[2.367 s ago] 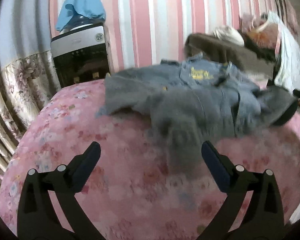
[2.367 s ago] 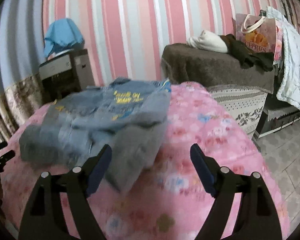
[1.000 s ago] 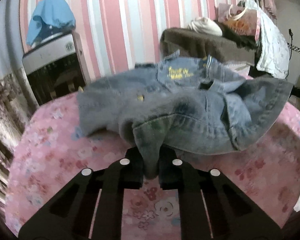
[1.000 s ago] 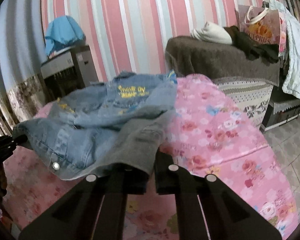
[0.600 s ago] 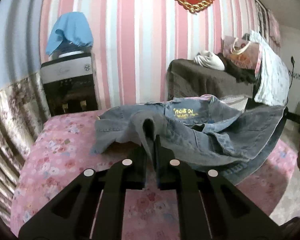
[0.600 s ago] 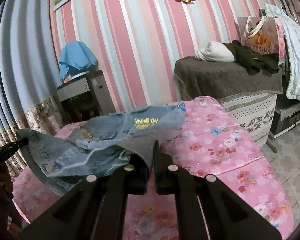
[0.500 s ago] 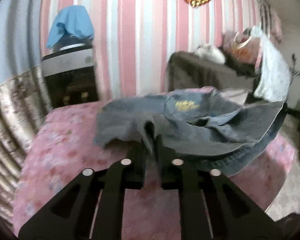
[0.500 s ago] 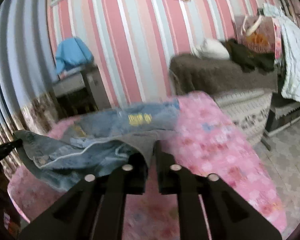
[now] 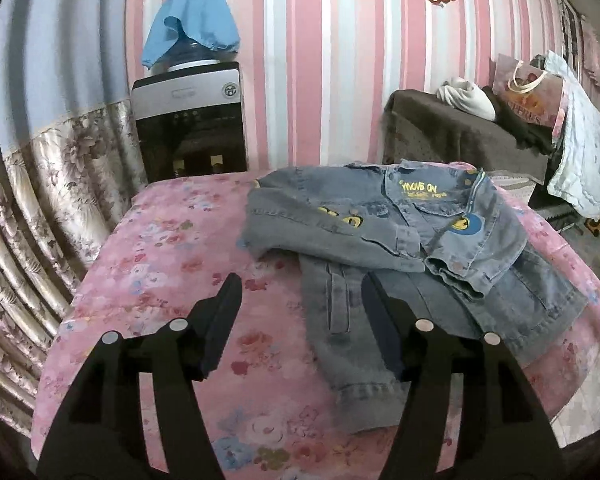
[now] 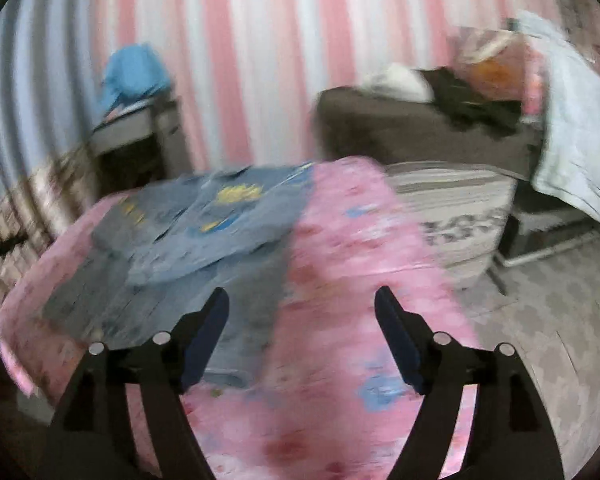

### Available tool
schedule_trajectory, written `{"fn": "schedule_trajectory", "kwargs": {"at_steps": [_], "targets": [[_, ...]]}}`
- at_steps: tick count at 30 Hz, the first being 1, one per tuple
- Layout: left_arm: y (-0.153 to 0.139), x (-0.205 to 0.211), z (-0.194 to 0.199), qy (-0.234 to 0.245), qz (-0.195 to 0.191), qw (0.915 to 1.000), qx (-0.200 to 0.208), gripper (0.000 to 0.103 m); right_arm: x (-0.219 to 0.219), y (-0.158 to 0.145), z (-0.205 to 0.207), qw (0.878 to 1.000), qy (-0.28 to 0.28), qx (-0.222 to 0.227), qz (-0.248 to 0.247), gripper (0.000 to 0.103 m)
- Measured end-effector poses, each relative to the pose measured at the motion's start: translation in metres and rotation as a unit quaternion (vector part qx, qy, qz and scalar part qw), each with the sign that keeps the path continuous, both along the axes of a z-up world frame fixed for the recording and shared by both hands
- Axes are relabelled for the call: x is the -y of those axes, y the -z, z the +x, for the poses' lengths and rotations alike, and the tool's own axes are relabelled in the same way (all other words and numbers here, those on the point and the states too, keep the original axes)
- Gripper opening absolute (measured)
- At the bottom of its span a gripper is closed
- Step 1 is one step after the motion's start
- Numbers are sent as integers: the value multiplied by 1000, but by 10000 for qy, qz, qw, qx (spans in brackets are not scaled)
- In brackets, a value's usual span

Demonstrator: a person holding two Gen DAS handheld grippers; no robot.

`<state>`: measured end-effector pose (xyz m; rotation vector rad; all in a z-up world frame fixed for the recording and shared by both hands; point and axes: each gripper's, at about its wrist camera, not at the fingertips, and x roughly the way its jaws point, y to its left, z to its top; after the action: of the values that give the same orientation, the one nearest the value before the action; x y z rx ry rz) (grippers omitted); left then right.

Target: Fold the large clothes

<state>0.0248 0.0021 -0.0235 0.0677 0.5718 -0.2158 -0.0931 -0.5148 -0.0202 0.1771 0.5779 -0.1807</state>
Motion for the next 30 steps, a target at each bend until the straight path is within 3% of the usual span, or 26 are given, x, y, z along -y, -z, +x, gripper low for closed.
{"fn": "schedule_trajectory", "kwargs": {"at_steps": [7, 11, 13, 18, 22, 27, 30], "targets": [[2, 4, 11, -112, -165, 9998, 46, 63, -28, -7, 34, 9977, -66, 159, -650, 76], [5, 7, 17, -187, -174, 9997, -4, 81, -48, -5, 65, 9959, -250, 112, -862, 76], [5, 14, 23, -99, -341, 9994, -46, 85, -58, -6, 82, 9949, -396, 148, -917, 76], [7, 54, 44, 197, -23, 9998, 99, 89, -80, -18, 118, 9931, -689, 294, -899, 77], [13, 66, 71, 282, -117, 9995, -32, 90, -100, -19, 141, 9940, -785, 285, -713, 77], [14, 76, 102, 352, -33, 9994, 23, 90, -116, -8, 178, 9965, -814, 108, -161, 77], [10, 73, 122, 267, 31, 9995, 153, 91, -134, 3, 204, 9959, -901, -38, -81, 77]]}}
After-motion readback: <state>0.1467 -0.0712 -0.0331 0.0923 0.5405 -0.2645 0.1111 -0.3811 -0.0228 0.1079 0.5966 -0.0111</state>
